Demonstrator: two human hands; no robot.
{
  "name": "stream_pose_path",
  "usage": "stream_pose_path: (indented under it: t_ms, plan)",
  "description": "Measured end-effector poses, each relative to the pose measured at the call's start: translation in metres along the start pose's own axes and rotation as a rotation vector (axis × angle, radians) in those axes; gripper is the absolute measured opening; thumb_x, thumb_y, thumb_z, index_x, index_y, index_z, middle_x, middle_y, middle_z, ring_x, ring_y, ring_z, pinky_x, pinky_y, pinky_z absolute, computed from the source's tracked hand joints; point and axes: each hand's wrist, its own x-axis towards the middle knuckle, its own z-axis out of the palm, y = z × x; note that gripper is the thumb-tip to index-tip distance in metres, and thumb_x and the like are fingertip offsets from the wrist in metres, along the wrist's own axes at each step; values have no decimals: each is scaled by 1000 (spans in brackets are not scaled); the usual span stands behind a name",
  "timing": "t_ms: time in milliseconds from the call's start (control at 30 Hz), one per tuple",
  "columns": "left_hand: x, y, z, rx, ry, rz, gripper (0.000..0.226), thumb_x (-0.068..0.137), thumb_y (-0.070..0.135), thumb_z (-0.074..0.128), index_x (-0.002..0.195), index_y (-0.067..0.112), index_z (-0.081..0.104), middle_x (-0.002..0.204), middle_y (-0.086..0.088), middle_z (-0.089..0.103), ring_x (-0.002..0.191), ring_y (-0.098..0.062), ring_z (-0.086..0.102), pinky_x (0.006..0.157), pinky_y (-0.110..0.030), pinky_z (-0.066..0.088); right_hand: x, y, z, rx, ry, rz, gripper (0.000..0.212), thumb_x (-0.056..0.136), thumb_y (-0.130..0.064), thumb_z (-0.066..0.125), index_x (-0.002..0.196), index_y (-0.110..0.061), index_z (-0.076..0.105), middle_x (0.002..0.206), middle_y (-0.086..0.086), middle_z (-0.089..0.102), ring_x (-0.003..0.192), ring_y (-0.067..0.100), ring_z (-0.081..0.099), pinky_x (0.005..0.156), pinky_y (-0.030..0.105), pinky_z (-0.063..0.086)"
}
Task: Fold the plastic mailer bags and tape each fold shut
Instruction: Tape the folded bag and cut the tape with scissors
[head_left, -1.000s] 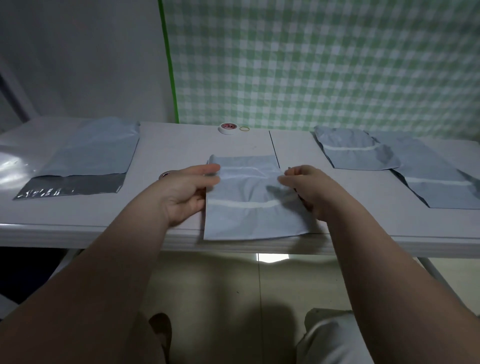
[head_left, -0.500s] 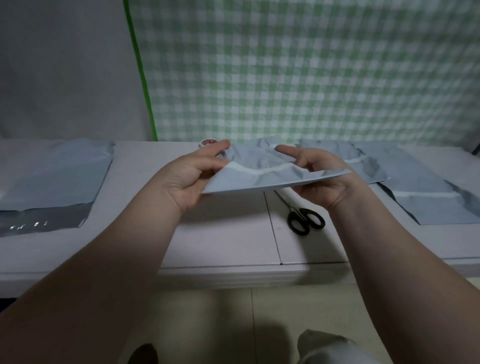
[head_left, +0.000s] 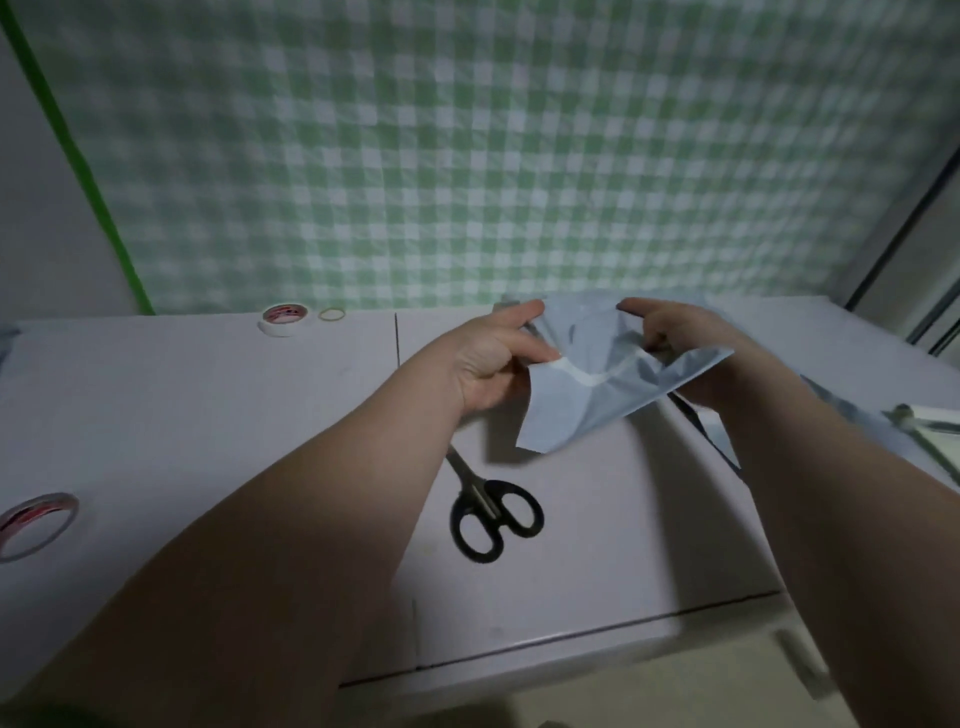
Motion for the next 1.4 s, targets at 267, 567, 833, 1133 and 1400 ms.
stream_pose_path:
  t_ms: [267,567,833,1133,1400]
  plan:
    - [45,-17,5,143,11,-82,67,85,-22,44,143,12,38,106,-4,63,87,-20,63,70,-29,53,45,19,-17,-438,69,40,54,82,10,39,127,-11,60,87,3,57,56,10,46,41,13,37]
    - [56,-18,13,534,97,-115,59,83,-13,57,135,14,48,126,-6,56,103,-20,59,84,-28,52,53,16,-17,-1216,152,12,38,86,-7,49,122,-14,60,121,10,59,105,29,56,79,31,45]
    - [52,-30,17,1756,290,121,69,88,53,51,146,23,29,156,-4,6,138,-33,17,108,-47,25,55,42,14,-1366,86,-259,53,97,-37,30,145,-14,26,155,10,21,142,29,18,113,49,13]
    - [48,-42,3,1914,115,-126,101,78,84,25,151,22,-9,158,7,-19,144,-24,-22,113,-59,-8,53,78,11,-1269,53,-150,76,91,-63,16,152,-17,6,160,5,3,146,20,0,115,49,-3]
    - [1,-14,-27,1837,236,9,72,92,55,42,149,16,23,157,-6,19,145,-28,12,115,-49,18,13,39,47,-1207,201,-400,40,97,-38,33,116,-12,56,120,11,56,118,29,49,97,39,34]
